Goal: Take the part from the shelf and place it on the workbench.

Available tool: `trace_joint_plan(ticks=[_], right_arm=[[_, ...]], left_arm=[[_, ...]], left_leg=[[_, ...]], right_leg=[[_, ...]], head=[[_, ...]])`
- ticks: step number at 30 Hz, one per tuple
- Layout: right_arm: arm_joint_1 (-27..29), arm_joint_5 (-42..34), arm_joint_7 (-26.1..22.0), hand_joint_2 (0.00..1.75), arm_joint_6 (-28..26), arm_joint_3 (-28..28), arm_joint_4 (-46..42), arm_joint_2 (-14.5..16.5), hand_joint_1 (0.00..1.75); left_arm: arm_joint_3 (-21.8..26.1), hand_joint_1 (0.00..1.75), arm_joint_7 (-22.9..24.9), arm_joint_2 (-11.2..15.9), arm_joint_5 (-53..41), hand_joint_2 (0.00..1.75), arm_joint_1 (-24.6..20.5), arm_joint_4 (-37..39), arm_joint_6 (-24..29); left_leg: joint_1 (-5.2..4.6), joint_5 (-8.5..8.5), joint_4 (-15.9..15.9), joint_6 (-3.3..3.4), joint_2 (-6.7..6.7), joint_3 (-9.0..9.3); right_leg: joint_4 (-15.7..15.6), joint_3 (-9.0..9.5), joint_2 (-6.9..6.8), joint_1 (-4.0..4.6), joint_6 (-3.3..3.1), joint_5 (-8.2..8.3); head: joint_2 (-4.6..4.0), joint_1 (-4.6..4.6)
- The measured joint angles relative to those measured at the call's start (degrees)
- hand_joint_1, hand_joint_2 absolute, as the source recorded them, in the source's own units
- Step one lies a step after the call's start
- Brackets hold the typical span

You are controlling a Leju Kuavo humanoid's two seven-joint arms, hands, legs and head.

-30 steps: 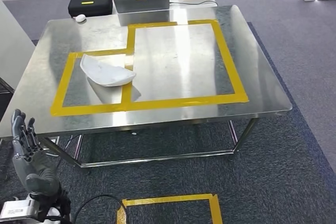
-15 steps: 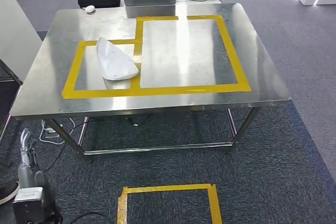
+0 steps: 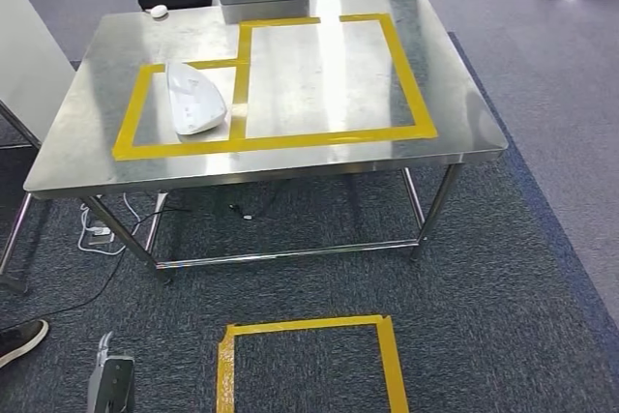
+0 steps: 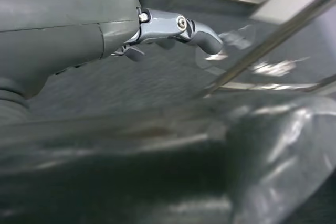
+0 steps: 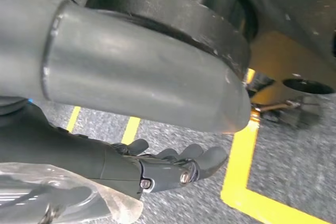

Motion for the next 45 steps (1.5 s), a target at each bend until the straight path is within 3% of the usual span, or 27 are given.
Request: trace_joint_plan(ticks=[2,3,4,5,7,9,10,12,14,17,18,19,20,22,24,26,28,29,32,33,34,36,38,40,41,43,45], right_arm=[[0.0,0.08,0.01,0.0,0.0,-0.01,0.01,0.0,0.0],[-0.01,0.13,0.02,0.0,-0.01,-0.01,0.01,0.0,0.0],[-0.03,0.19,0.02,0.0,-0.02,-0.01,0.01,0.0,0.0],[-0.04,0.27,0.02,0.0,-0.04,-0.02,0.01,0.0,0.0],[-0.06,0.57,0.02,0.0,-0.13,-0.02,-0.01,0.0,0.0],[-0.09,0.96,0.04,0.0,-0.24,-0.01,-0.02,0.0,0.0],[-0.13,1.09,0.05,0.0,-0.28,-0.01,-0.02,0.0,0.0],[-0.14,1.21,0.09,0.0,-0.31,-0.01,0.01,0.0,0.0],[-0.1,1.21,0.14,0.0,-0.31,-0.01,0.05,0.0,0.0],[-0.12,1.22,0.15,0.0,-0.32,0.0,0.07,0.0,0.0],[-0.1,1.22,0.15,0.0,-0.34,0.01,0.07,0.0,0.0],[-0.1,1.24,0.16,0.0,-0.39,0.01,0.07,0.0,0.0],[-0.11,1.27,0.2,0.0,-0.47,0.02,0.07,0.0,0.0],[-0.22,1.33,0.42,0.0,-0.7,0.02,0.07,0.0,0.0],[-0.45,1.43,0.71,0.0,-0.96,0.02,0.04,0.0,0.0],[-0.56,1.44,1.0,0.0,-1.11,0.01,0.03,-0.01,0.0],[-0.55,1.32,1.2,0.0,-1.14,-0.01,0.03,-0.02,0.0],[-0.52,1.3,1.22,0.0,-1.13,-0.02,0.04,-0.03,0.0],[-0.41,1.59,1.21,0.0,-1.04,-0.03,0.05,-0.04,0.0],[-0.37,1.71,1.2,0.0,-1.03,-0.03,0.05,-0.04,0.0],[-0.34,1.79,1.2,0.0,-1.02,-0.03,0.05,-0.04,0.0],[-0.31,1.89,1.2,0.0,-0.97,-0.03,0.05,-0.04,0.0],[-0.35,1.98,1.19,0.0,-0.91,-0.03,0.04,-0.04,0.0],[-0.46,2.09,1.15,0.0,-0.84,-0.03,0.03,-0.04,0.0],[-0.5,2.13,1.13,0.0,-0.78,-0.03,0.03,-0.04,0.0],[-0.44,2.19,1.1,0.0,-0.62,-0.03,0.03,-0.04,0.0],[-0.4,2.25,1.11,0.0,-0.51,-0.02,0.03,-0.04,0.0]], left_arm=[[1.43,0.0,0.25,-0.33,-0.46,0.0,-1.23,4.75,0.05],[2.1,0.0,0.57,-0.41,-0.76,0.0,-1.89,7.06,0.09],[2.77,0.0,0.96,-0.44,-1.05,0.0,-2.51,9.27,0.15],[3.43,0.0,1.35,-0.45,-1.39,0.0,-3.09,11.53,0.2],[4.51,0.0,2.15,-0.46,-2.16,0.0,-4.18,15.88,0.18],[5.26,0.0,2.91,-0.5,-2.98,0.0,-5.24,20.21,-0.35],[5.56,0.0,3.17,-0.54,-3.28,0.0,-5.63,22.15,-0.67],[6.01,0.0,3.49,-0.69,-3.59,0.0,-6.11,25.41,-1.07],[6.23,0.0,3.64,-0.87,-3.67,0.0,-6.53,27.57,-1.11],[6.62,0.0,3.96,-0.94,-3.72,0.0,-7.11,29.61,-1.2],[6.77,0.0,4.2,-0.95,-3.73,0.0,-7.23,30.13,-1.36],[6.92,0.0,4.77,-0.98,-3.83,0.0,-7.35,30.6,-1.58],[7.07,0.0,5.69,-1.02,-4.05,0.0,-7.48,31.08,-1.8],[7.27,0.0,8.16,-1.16,-4.79,0.0,-7.67,31.9,-1.99],[7.31,0.0,10.61,-1.41,-5.7,0.0,-7.72,32.49,-1.93],[7.3,0.0,13.06,-1.72,-6.85,0.0,-7.75,33.07,-1.91],[7.21,0.0,15.73,-1.97,-8.62,0.0,-7.74,33.7,-1.87],[7.05,0.0,17.06,-2.09,-9.65,0.0,-7.68,33.96,-1.85],[6.13,0.0,20.19,-2.3,-12.22,0.0,-7.52,34.67,-1.86],[5.88,0.0,20.78,-2.35,-12.66,0.0,-7.51,34.85,-1.88],[5.72,0.0,21.17,-2.42,-12.95,0.0,-7.51,35.01,-1.89],[5.47,0.0,21.57,-2.51,-13.34,0.0,-7.48,35.19,-1.9],[5.09,0.0,21.74,-2.49,-13.7,0.0,-7.47,35.26,-1.9],[4.69,0.0,21.85,-2.44,-13.94,0.0,-7.43,35.4,-1.9],[4.56,0.0,21.9,-2.39,-13.98,0.0,-7.41,35.49,-1.9],[4.43,0.0,21.98,-2.42,-14.09,0.0,-7.42,35.58,-1.88],[4.33,0.0,22.02,-2.51,-14.32,0.0,-7.51,35.61,-1.81]], left_leg=[[0.19,-5.11,7.63,-0.34,-0.02,-1.58],[0.23,-5.81,10.39,-0.37,-0.03,-1.71],[0.25,-5.13,11.36,-0.32,-0.03,-1.04],[0.25,-3.59,10.24,-0.2,-0.04,0.59],[0.21,-1.04,2.94,0.21,-0.06,6.14],[-0.01,-1.39,-4.73,0.65,-0.09,10.92],[-0.16,-1.88,-6.46,0.83,-0.11,11.77],[-0.32,-1.3,-7.19,1.43,-0.04,11.35],[-0.25,0.09,-7.46,2.37,0.14,9.99],[-0.3,2.36,-7.48,3.01,0.25,7.33],[-0.34,3.11,-7.39,2.98,0.29,6.35],[-0.36,3.85,-7.27,2.92,0.33,5.33],[-0.36,4.6,-7.13,2.82,0.37,4.25],[-0.37,5.93,-6.74,2.54,0.36,2.38],[-0.5,6.91,-6.08,2.07,0.26,1.18],[-0.45,7.82,-5.74,1.43,0.23,0.73],[-0.23,7.94,-5.44,0.74,0.23,0.46],[-0.15,6.54,-4.35,0.39,0.2,0.08],[0.14,-1.69,5.4,-0.37,0.13,-2.29],[0.19,-3.33,8.9,-0.46,0.12,-2.85],[0.2,-3.71,10.91,-0.45,0.11,-2.77],[0.19,-1.78,8.42,-0.19,-0.2,0.23],[0.22,0.37,0.39,0.42,-2.17,5.59],[0.19,0.69,-4.96,0.94,-4.13,8.66],[0.13,0.42,-5.65,1.1,-4.33,8.93],[0.1,0.77,-6.38,1.5,-3.06,8.85],[0.28,1.32,-7.0,2.16,-1.66,8.69]], right_leg=[[0.26,-1.4,-0.2,0.22,-0.33,1.24],[0.47,-2.23,-0.29,0.31,-0.34,1.87],[0.76,-3.15,-0.35,0.36,-0.3,2.45],[1.13,-4.24,-0.38,0.39,-0.23,3.01],[1.94,-6.11,-0.36,0.4,0.05,3.88],[2.52,-7.17,-0.39,0.44,0.63,4.71],[2.61,-7.42,-0.42,0.4,0.99,5.17],[2.67,-7.82,-0.43,0.23,1.73,5.92],[4.45,-9.03,-0.2,0.12,2.3,3.38],[14.06,-11.62,0.03,0.03,2.86,-4.91],[17.31,-11.88,0.03,0.02,2.98,-5.89],[19.09,-11.45,0.03,0.0,3.07,-5.36],[18.92,-10.06,0.03,-0.03,3.1,-3.78],[12.69,-4.3,0.03,-0.14,3.02,-1.11],[3.19,2.67,0.03,-0.07,2.53,-2.22],[-1.22,5.31,0.0,0.25,1.61,-3.62],[-1.06,4.41,-0.06,0.24,0.6,-2.9],[-1.06,3.97,-0.06,0.19,0.14,-2.36],[-0.92,2.11,0.28,0.26,-0.46,-0.72],[-0.75,1.37,0.53,0.33,-0.43,-0.25],[-0.51,0.68,0.84,0.39,-0.38,0.14],[0.27,-0.5,1.68,0.44,-0.24,0.71],[1.17,-1.53,2.69,0.43,0.0,1.06],[1.74,-2.53,3.78,0.27,0.56,1.55],[1.86,-2.95,4.32,0.16,0.95,1.87],[2.1,-3.58,5.01,0.03,1.59,2.12],[5.07,-5.39,3.51,0.12,2.03,0.14]], head=[[0.0,-0.09],[0.0,-0.08],[0.0,-0.09],[0.0,-0.09],[0.0,-0.1],[0.0,-0.04],[0.0,-0.08],[0.0,-0.13],[0.0,-0.03],[0.0,0.18],[0.0,0.19],[0.0,0.19],[0.0,0.19],[0.0,0.19],[0.0,0.15],[-0.01,0.24],[-0.01,0.4],[0.0,0.33],[0.0,-0.01],[0.0,-0.02],[0.0,-0.01],[0.0,0.0],[0.0,0.03],[0.0,-0.04],[0.0,-0.09],[0.0,-0.19],[0.0,0.16]])
